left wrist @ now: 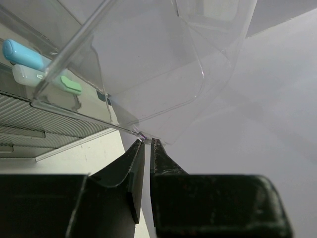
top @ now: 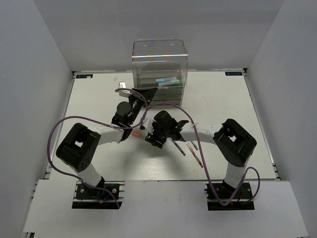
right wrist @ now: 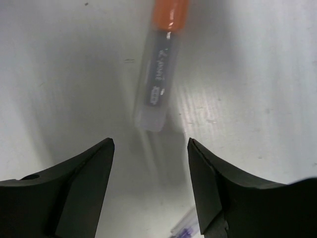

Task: Sort the stationery into containers
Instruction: Pick up the pen from the center of the board.

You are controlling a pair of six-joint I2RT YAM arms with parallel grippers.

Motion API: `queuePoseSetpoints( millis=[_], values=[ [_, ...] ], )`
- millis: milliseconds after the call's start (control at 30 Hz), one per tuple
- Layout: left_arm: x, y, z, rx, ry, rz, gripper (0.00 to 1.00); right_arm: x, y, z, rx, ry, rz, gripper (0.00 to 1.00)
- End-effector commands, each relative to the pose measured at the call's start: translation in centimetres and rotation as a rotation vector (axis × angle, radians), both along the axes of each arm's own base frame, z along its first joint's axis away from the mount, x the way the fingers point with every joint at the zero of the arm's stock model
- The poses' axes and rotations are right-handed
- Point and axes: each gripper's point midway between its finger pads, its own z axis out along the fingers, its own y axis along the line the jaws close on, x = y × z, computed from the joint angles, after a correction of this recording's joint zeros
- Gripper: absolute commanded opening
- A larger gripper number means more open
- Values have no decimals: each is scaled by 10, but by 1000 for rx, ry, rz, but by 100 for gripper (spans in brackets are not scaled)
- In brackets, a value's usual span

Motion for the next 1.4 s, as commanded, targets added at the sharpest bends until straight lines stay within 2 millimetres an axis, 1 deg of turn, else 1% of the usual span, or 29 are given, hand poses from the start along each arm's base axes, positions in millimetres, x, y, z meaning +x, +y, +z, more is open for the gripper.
queuePoseSetpoints(
  millis=[0,133,167,333,367,400,433,500,533,567,667,700,1000,1033,1067,1200,1267,1300,1333,1367],
  values=[
    [-6,3,28,-41,-79,1,0,24,17,19,57,-101,-55,67],
    [-7,4,31,-47,-88,1,0,25,21,27,85,-107,-53,67],
    [-5,3,27,-42,-80,1,0,21,22,27,95,-98,-39,67],
    [-5,7,35,-63,-104,20,0,10,26,26,107,-77,11,67],
    [-5,7,35,-63,-104,20,0,10,26,24,105,-74,12,69],
    [-2,7,31,-60,-95,29,0,9,26,24,107,-70,21,69],
    [-3,7,33,-65,-103,29,0,7,28,25,110,-69,26,69],
    [-1,12,35,-71,-112,38,0,5,30,21,105,-66,38,72],
    [0,13,35,-73,-111,47,0,5,32,23,109,-69,41,74],
    [0,13,35,-73,-111,47,0,3,34,19,102,-68,45,75],
    [1,12,34,-73,-111,47,0,10,40,22,105,-87,28,75],
    [1,12,34,-73,-111,47,0,10,40,16,97,-76,26,75],
    [1,16,38,-87,-124,65,1,17,48,12,99,-82,11,75],
    [3,15,34,-82,-116,65,1,17,47,10,95,-80,10,75],
    [3,15,34,-82,-116,65,1,17,48,9,95,-80,12,75],
    [3,17,36,-89,-123,74,1,16,48,6,89,-70,16,68],
    [3,17,36,-89,-123,74,1,13,48,3,88,-59,30,62],
    [3,17,38,-94,-130,74,3,12,48,2,85,-55,35,58],
    [3,17,38,-94,-130,74,3,11,47,-1,80,-50,36,49],
    [3,17,38,-94,-130,74,3,10,46,-2,74,-43,41,44]
  ],
)
